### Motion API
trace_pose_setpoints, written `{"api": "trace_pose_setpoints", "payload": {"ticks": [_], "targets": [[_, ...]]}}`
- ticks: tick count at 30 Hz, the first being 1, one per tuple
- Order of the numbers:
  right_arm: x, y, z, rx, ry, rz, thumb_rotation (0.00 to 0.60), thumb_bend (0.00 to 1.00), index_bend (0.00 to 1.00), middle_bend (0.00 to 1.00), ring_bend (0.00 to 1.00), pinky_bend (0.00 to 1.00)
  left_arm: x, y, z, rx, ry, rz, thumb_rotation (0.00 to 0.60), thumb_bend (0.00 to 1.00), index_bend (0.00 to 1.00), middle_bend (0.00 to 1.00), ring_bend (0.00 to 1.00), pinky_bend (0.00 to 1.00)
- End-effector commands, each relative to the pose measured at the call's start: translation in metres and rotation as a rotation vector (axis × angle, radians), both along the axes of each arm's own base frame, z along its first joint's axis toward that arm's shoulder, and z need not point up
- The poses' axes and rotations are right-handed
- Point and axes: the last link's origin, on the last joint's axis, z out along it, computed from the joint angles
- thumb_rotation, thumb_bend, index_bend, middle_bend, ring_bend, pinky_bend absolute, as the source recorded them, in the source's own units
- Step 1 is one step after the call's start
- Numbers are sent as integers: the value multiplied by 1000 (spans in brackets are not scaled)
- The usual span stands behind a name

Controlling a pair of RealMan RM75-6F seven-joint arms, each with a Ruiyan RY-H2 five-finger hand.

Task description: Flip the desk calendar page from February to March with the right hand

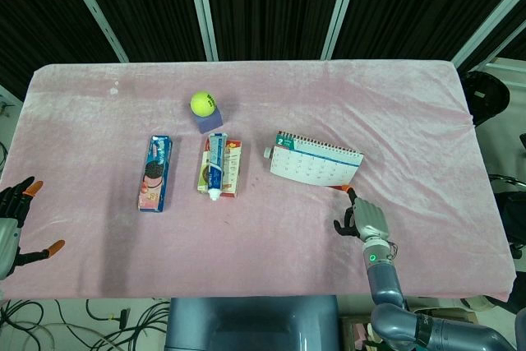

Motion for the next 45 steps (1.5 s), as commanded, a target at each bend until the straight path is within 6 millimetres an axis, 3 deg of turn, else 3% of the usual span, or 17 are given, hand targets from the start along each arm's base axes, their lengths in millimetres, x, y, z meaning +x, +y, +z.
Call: {"api": "trace_pose_setpoints", "payload": {"ticks": [1, 37, 45], "targets": [[0, 0, 0, 0, -1, 0, 600, 331, 0, 711, 789, 780, 0, 0, 0, 0, 0, 0, 600, 0, 0, 0, 0, 0], [1, -3, 1, -6, 4, 6, 600, 334, 0, 711, 789, 780, 0, 0, 0, 4, 1, -1, 600, 0, 0, 0, 0, 0], [20, -15, 6, -28, 11, 61, 600, 338, 0, 711, 789, 780, 0, 1, 0, 1, -1, 2, 600, 0, 0, 0, 0, 0]]}}
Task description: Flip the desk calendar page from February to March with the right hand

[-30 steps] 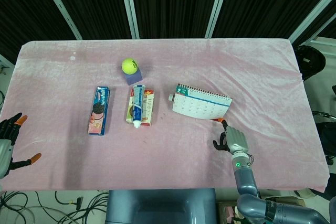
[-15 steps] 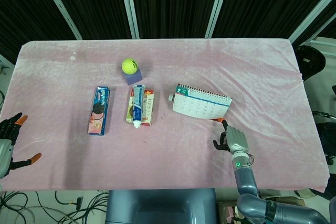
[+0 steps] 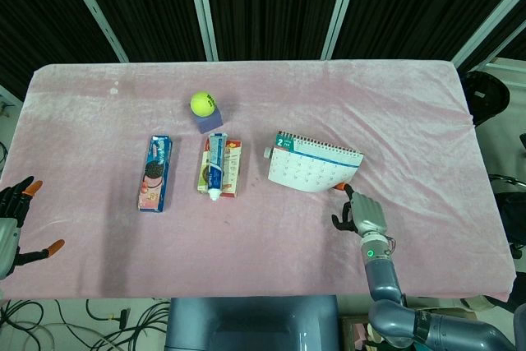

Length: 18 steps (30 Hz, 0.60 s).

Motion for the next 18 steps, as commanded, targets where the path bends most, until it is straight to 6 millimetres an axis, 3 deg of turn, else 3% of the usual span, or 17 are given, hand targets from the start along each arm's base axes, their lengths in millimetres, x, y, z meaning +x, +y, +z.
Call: {"api": "trace_pose_setpoints", "payload": {"ticks": [1, 10, 18], "targets": [[9, -5, 3, -11, 1, 27, 600, 338, 0, 711, 789, 780, 0, 0, 0, 0, 0, 0, 600, 0, 0, 0, 0, 0], [48, -12, 23, -62, -10, 136, 600, 346, 0, 696, 778, 780, 0, 0, 0, -4, -5, 0, 600, 0, 0, 0, 0, 0], [80, -8, 56, -179, -24, 298, 600, 353, 70, 547, 641, 761, 1, 0, 1, 5, -10, -8, 600, 0, 0, 0, 0, 0]]}}
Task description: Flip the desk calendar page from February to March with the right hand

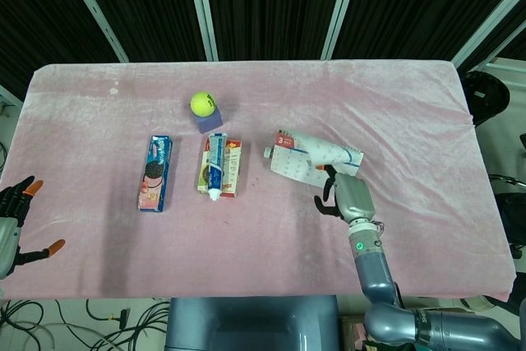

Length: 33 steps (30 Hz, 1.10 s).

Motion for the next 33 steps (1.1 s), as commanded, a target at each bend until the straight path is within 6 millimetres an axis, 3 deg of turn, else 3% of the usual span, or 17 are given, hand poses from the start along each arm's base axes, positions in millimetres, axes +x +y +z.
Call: {"api": "trace_pose_setpoints", "payload": {"ticks": [1, 6, 10, 14, 19, 23, 29, 33], "targets": [[17, 3, 23, -85, 3, 97, 600, 353, 87, 535, 628, 757, 0, 0, 0, 1, -1, -2, 600, 0, 0, 0, 0, 0], [29, 3, 42, -161, 9, 172, 600, 352, 116, 470, 566, 701, 1, 0, -1, -1, 0, -5, 600, 0, 0, 0, 0, 0], [32, -6, 49, -189, 36, 187, 600, 353, 116, 336, 424, 607, 0, -1, -1, -2, 0, -5, 600, 0, 0, 0, 0, 0], [31, -20, 51, -178, 109, 180, 600, 291, 51, 154, 206, 395, 0, 0, -1, -3, -1, -5, 600, 0, 0, 0, 0, 0], [26, -37, 50, -121, 192, 129, 600, 204, 0, 45, 29, 176, 0, 0, -1, -5, -2, -2, 600, 0, 0, 0, 0, 0], [20, -41, 51, -78, 250, 105, 600, 130, 0, 0, 0, 86, 0, 0, 0, -5, -4, -1, 600, 0, 0, 0, 0, 0], [12, -37, 57, -70, 277, 92, 600, 128, 0, 0, 0, 83, 1, -1, 0, -3, -3, -3, 600, 0, 0, 0, 0, 0], [-4, -21, 68, -92, 346, 123, 600, 128, 0, 0, 0, 79, 0, -1, 1, -2, -1, 1, 600, 0, 0, 0, 0, 0]]}}
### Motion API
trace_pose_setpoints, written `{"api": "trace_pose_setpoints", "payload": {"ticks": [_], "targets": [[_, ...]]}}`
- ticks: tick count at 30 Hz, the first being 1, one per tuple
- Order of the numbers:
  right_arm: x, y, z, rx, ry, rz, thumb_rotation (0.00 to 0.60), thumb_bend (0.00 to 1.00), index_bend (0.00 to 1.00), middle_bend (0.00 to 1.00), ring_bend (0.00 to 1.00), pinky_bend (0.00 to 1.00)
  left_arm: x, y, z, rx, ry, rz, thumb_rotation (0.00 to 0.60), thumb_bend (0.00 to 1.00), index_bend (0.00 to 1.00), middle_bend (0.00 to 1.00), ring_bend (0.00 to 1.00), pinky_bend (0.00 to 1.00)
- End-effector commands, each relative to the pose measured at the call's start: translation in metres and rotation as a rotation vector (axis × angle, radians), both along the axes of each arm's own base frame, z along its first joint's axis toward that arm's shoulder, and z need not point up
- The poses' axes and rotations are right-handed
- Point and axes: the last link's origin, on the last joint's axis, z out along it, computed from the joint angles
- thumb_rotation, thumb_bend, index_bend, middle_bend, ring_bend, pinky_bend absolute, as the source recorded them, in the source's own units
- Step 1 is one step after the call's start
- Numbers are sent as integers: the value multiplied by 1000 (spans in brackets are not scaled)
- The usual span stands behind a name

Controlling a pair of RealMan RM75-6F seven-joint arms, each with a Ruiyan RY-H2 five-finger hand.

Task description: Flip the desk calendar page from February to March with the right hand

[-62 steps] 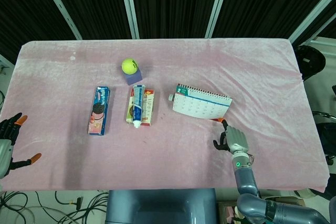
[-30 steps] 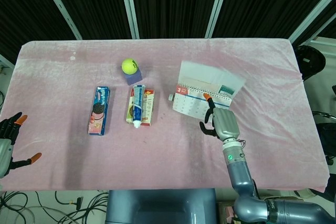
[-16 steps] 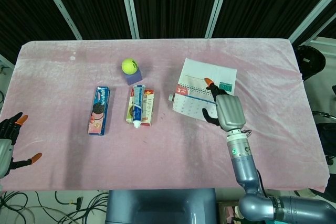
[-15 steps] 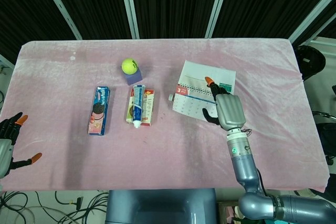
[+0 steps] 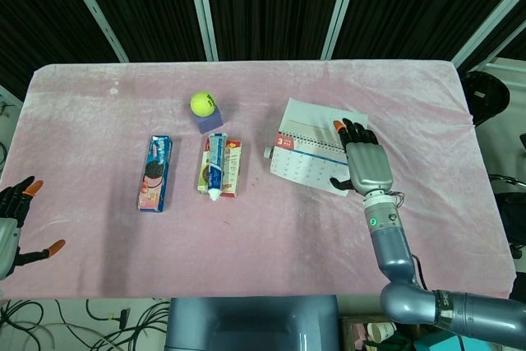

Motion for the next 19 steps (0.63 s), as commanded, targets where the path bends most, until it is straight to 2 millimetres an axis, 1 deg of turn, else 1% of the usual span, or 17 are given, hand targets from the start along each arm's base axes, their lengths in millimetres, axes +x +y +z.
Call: {"api": "trace_pose_setpoints", "payload": {"ticks": [1, 3, 9, 14, 19], "targets": [[-19, 19, 13, -26, 79, 36, 600, 128, 0, 0, 0, 76, 0, 0, 0, -1, 2, 1, 600, 0, 0, 0, 0, 0], [-32, 31, 21, -42, 121, 56, 600, 126, 0, 0, 0, 74, 0, 0, 0, -4, 7, 0, 600, 0, 0, 0, 0, 0], [-90, 80, 50, -107, 223, 73, 600, 120, 0, 0, 0, 71, 0, -2, -2, -19, 33, -3, 600, 0, 0, 0, 0, 0], [-138, 118, 69, -143, 275, 64, 600, 115, 0, 0, 0, 65, 1, -2, -2, -17, 51, -8, 600, 0, 0, 0, 0, 0], [-174, 149, 84, -166, 328, 56, 600, 114, 0, 0, 0, 65, 1, -3, -2, -15, 67, -12, 600, 0, 0, 0, 0, 0]]}}
